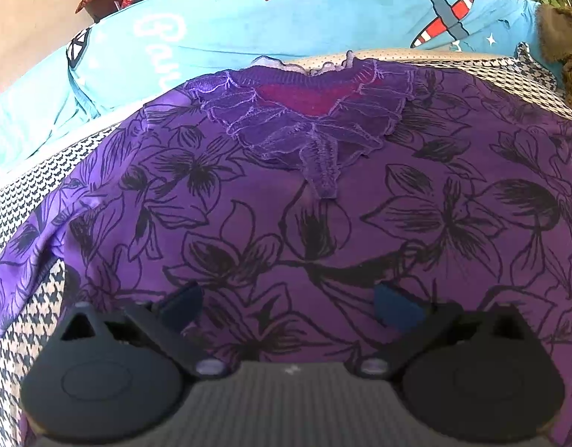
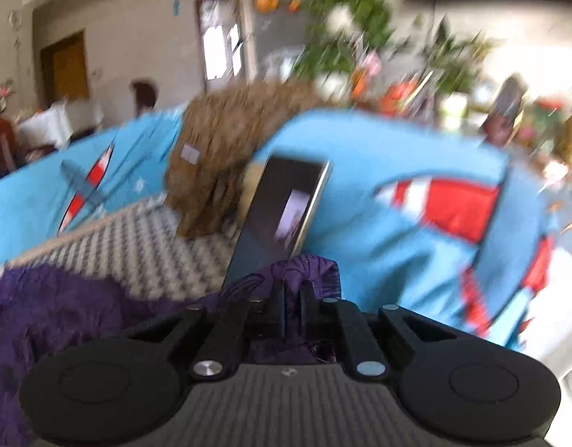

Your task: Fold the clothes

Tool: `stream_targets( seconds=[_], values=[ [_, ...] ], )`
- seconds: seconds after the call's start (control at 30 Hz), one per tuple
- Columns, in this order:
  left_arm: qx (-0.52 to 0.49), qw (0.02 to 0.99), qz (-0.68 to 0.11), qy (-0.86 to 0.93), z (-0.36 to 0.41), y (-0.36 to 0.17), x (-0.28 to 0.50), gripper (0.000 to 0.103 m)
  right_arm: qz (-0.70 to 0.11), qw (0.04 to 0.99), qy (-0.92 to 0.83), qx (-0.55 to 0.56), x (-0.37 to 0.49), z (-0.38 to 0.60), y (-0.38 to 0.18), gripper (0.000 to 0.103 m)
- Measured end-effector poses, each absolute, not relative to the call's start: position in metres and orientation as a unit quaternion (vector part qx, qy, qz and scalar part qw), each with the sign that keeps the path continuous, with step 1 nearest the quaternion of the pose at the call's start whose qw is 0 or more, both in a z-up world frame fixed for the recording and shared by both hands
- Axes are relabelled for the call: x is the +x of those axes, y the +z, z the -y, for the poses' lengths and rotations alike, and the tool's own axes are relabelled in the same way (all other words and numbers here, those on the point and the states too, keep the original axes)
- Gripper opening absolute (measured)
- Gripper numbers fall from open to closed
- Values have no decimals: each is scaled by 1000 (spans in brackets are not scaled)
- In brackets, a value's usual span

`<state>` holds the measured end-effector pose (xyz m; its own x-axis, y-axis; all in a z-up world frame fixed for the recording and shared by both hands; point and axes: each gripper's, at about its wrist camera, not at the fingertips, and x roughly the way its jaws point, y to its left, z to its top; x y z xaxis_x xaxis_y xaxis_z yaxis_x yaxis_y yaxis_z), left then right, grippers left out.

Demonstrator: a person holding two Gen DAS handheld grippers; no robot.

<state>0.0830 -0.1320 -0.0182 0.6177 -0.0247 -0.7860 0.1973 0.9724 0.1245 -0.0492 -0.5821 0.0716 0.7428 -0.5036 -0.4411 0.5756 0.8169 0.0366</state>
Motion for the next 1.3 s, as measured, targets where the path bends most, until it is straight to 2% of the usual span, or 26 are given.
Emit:
stream_targets(
  seconds=[0.13,0.4,1.3],
  values=[
    [100,894,-431,-62,132,-19,83,103,-179,916,-351,78,-57,580,80,9],
    [100,894,-432,-62,134,-19,84,103,-184,912,-360,66,-44,572,80,9],
    [89,890,-442,-65,133,-18,86,103,-191,947,-209,153,18,503,79,10]
  ],
)
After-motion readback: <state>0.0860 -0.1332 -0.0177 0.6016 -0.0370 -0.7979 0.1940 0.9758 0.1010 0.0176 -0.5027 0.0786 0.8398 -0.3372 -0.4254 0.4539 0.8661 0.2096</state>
